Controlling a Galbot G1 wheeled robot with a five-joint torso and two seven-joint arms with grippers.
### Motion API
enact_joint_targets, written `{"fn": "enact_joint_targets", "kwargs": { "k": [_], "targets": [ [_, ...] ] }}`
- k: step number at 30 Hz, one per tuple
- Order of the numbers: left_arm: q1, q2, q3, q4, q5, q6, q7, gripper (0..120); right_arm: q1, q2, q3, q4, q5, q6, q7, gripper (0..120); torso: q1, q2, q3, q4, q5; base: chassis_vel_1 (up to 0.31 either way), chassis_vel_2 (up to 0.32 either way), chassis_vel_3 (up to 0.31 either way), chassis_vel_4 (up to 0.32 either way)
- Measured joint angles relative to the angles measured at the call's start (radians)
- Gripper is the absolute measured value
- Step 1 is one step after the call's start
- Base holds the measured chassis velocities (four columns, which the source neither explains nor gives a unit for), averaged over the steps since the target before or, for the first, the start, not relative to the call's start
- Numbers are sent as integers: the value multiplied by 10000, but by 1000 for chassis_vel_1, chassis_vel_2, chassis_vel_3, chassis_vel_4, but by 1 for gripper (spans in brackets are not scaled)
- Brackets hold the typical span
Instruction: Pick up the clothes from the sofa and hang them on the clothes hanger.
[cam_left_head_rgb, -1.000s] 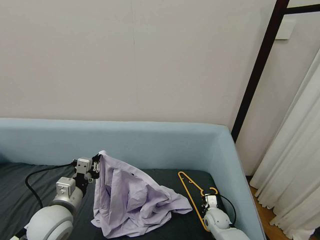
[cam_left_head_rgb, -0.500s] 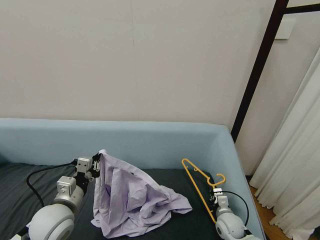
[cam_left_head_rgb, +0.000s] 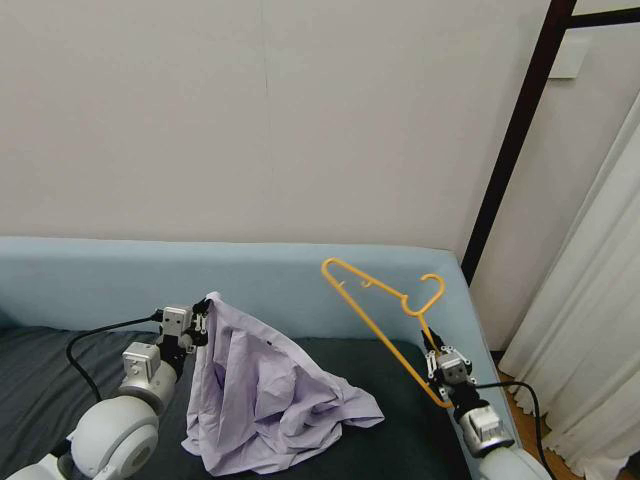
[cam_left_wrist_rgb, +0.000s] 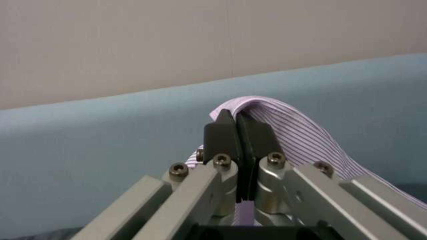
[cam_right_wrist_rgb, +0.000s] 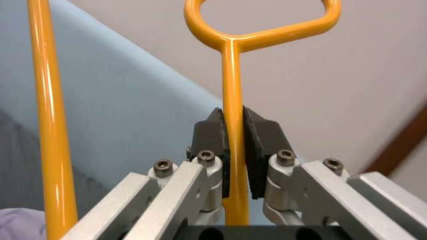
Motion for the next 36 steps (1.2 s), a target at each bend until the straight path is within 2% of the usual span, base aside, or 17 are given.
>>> {"fn": "enact_joint_targets", "kwargs": {
  "k": [4, 9, 14, 20, 29, 33, 36],
  "targets": [
    [0, 28, -64, -26, -81, 0, -10, 0, -166, -219, 0, 244, -1783, 296, 224, 6, 1, 0, 0, 4, 0, 0, 0, 0, 0],
    [1, -5, -123, -96, -141, 2, -26, 0, -836, -488, -154, 951, -3677, -481, 1219, 6, 1, 0, 0, 0, -3, 0, 0, 0, 0],
    [-38, -110, -106, -204, -178, 26, -32, 0, -1433, -321, -706, 1361, -4617, -991, 1556, 6, 0, 0, -1, 0, -4, 0, 0, 0, 0],
    [-218, -176, -27, -345, -317, 128, -42, 0, -1249, 79, -1440, 1062, -5066, -1082, 1710, 6, 0, 0, 0, 0, -1, 0, 0, 0, 0],
    [-484, -197, 223, -448, -420, 270, -151, 0, 60, 1108, -2975, 229, -5299, -1608, 1999, 6, 1, 0, 1, 3, -3, 0, 0, 0, 0],
    [-644, -269, 395, -364, -430, 288, -190, 0, 641, 1743, -3631, -387, -5649, -2440, 2315, 6, 0, 0, 1, 2, -3, 0, 0, 0, 0],
    [-697, -300, 466, -335, -431, 296, -197, 0, 853, 1938, -3914, -660, -5782, -2970, 2551, 6, 1, 0, 1, 1, -2, 0, 0, 0, 0]
  ]
}}
